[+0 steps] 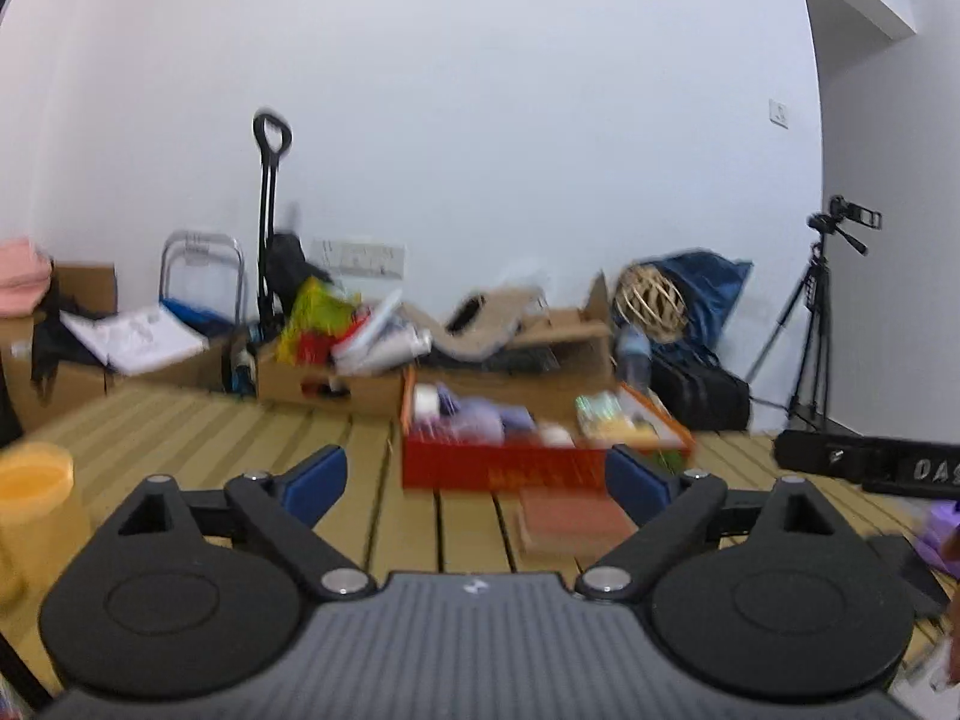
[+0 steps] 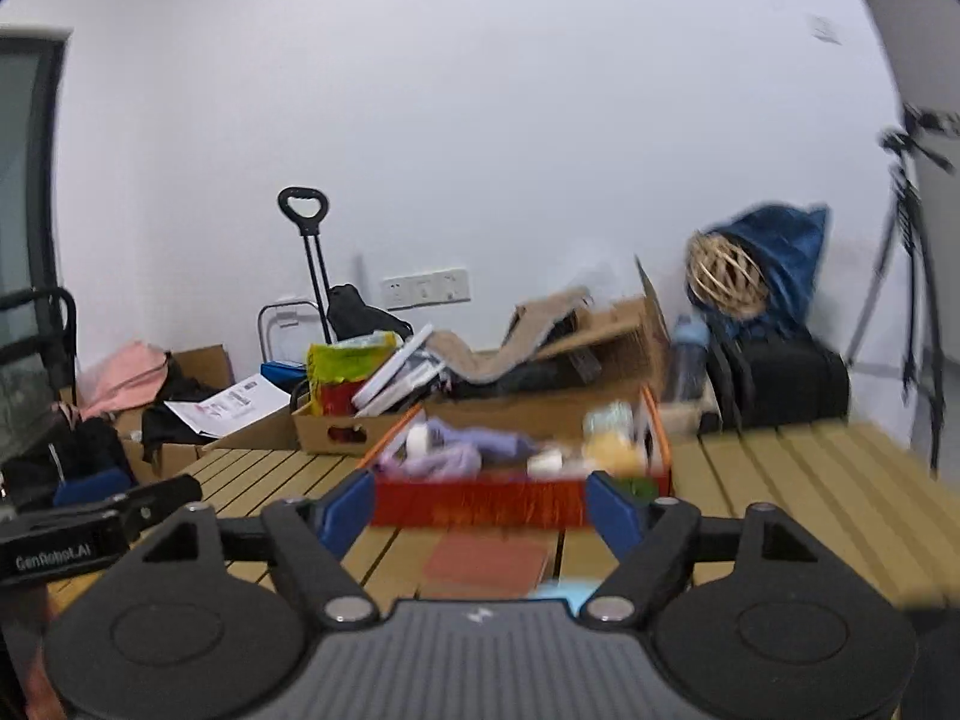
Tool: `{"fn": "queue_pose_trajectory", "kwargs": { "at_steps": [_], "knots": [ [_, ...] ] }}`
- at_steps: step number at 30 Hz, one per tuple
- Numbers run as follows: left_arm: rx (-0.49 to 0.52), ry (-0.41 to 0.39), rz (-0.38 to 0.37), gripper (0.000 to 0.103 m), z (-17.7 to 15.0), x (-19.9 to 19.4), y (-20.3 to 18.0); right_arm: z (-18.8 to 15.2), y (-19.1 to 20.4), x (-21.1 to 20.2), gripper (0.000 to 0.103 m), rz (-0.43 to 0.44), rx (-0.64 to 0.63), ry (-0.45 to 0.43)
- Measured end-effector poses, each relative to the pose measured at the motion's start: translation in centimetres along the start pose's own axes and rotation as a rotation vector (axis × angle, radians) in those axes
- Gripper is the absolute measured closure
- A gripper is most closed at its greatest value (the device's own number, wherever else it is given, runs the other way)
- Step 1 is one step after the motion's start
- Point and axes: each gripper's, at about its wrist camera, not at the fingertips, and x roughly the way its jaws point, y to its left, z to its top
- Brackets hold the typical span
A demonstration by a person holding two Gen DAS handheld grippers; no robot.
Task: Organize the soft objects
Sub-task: 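Move both tools back over the brown sponge block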
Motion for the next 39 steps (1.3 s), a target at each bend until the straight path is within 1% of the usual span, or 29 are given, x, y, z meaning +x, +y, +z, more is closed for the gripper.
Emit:
{"fn": "queue_pose_trajectory", "kwargs": {
  "at_steps": [2, 4, 5, 6, 7, 9, 12, 18, 23, 29, 32, 35, 39],
  "knots": [
    [0.025, 0.027, -0.009, 0.009, -1.8, -1.0, -0.6, -3.1, 0.5, -1.4, 0.022, -0.036, -0.006, 0.002],
    [0.087, 0.018, -0.01, 0.007, -2.8, -2.0, -1.5, -5.6, 1.0, -2.0, 0.019, -0.064, -0.063, 0.036],
    [0.099, 0.009, -0.016, 0.003, -3.2, -2.3, -1.7, -6.2, 1.2, -2.2, 0.019, -0.073, -0.081, 0.051],
    [0.099, 0.001, -0.028, 0.003, -3.7, -2.6, -1.7, -6.4, 1.3, -2.1, 0.019, -0.076, -0.083, 0.059],
    [0.101, 0.001, -0.038, 0.003, -4.1, -2.6, -1.8, -6.4, 1.2, -2.1, 0.019, -0.071, -0.077, 0.056],
    [0.122, 0.023, -0.034, 0.003, -4.6, -2.2, -2.1, -6.5, 1.0, -2.1, 0.018, -0.078, -0.06, 0.028],
    [0.116, 0.032, -0.049, 0.003, -4.8, -1.8, -2.2, -7.0, 1.0, -2.1, 0.018, -0.085, -0.059, 0.042],
    [0.143, 0.038, -0.027, 0.001, -5.1, -1.5, -2.5, -6.8, 1.0, -1.8, 0.016, -0.072, -0.054, 0.052],
    [0.124, 0.042, -0.029, 0.001, -5.0, -1.4, -2.3, -6.9, 1.2, -1.9, 0.016, -0.07, -0.059, 0.053],
    [0.134, 0.055, -0.026, 0.001, -5.0, -1.2, -2.4, -6.7, 1.1, -1.4, 0.016, -0.056, -0.059, 0.061],
    [0.115, 0.066, -0.025, 0.001, -4.9, -1.2, -2.1, -6.6, 0.9, -1.5, 0.017, -0.05, -0.038, 0.058],
    [0.094, 0.094, -0.025, 0.001, -4.4, -0.7, -1.9, -6.4, 0.5, -1.5, 0.017, -0.041, -0.003, 0.061],
    [0.059, 0.134, -0.02, 0.001, -2.9, 0.8, -1.1, -5.1, -0.9, -0.6, 0.018, -0.009, 0.09, 0.083]
  ]
}}
